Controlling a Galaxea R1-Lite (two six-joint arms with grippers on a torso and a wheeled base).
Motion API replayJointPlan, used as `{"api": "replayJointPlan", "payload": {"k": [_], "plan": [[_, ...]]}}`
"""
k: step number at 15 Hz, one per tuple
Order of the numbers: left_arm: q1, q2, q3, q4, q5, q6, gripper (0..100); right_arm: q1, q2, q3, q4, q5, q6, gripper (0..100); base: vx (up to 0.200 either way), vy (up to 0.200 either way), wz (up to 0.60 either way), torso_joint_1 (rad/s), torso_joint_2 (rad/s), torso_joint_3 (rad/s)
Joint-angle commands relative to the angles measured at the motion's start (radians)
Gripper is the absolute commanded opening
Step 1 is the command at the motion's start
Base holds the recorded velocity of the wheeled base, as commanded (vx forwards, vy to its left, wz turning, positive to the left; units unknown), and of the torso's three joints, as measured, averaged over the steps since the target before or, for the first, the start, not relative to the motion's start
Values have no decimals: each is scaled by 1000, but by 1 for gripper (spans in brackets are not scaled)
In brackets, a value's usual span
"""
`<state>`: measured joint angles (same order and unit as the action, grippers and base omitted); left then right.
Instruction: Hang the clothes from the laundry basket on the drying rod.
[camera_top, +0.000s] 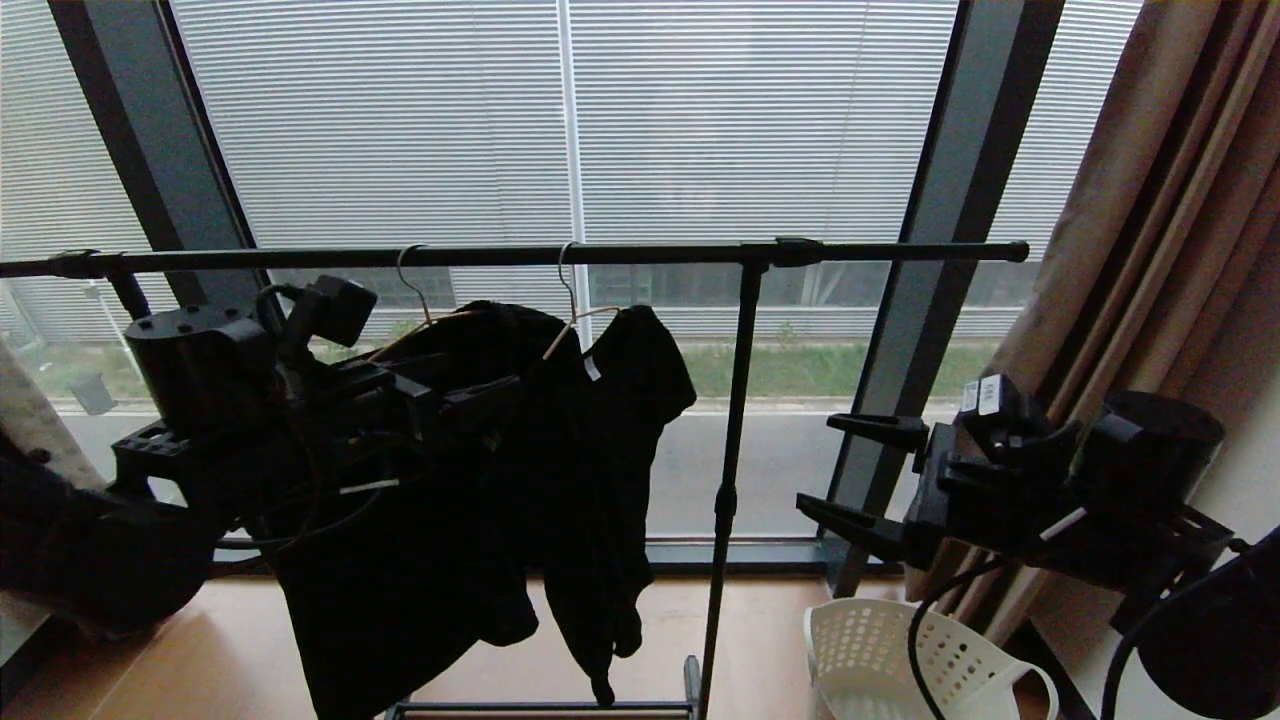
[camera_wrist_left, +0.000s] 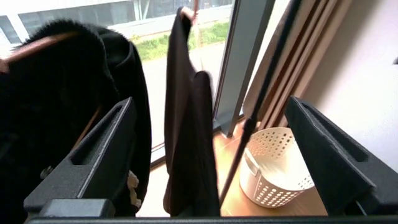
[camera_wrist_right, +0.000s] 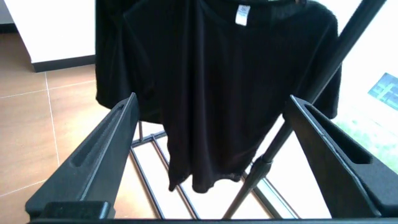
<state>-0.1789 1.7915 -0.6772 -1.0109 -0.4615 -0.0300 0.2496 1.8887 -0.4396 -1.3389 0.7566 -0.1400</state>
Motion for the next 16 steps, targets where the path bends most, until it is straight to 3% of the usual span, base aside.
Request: {"api": "replayJointPlan", "payload": {"k": [1,5,7,9,11,16], "plan": [[1,-227,159,54,0,2,100,-1,-145,85,1,-46,-1,100,0,0,0,0,0,0],[15,-468,331,146,3,5,100,-85,-309,209,12,-163,3,100,0,0,0,0,0,0],[41,-584,424,176,55,7,100,-81,-341,308,7,-324,3,100,0,0,0,0,0,0],[56,-682,475,202,86,45,100,-69,-350,340,6,-442,3,100,0,0,0,0,0,0],[88,-756,519,305,150,137,100,-58,-355,351,4,-517,5,100,0,0,0,0,0,0],[98,-1055,639,598,251,137,100,-35,-433,440,30,-620,7,100,0,0,0,0,0,0]]}}
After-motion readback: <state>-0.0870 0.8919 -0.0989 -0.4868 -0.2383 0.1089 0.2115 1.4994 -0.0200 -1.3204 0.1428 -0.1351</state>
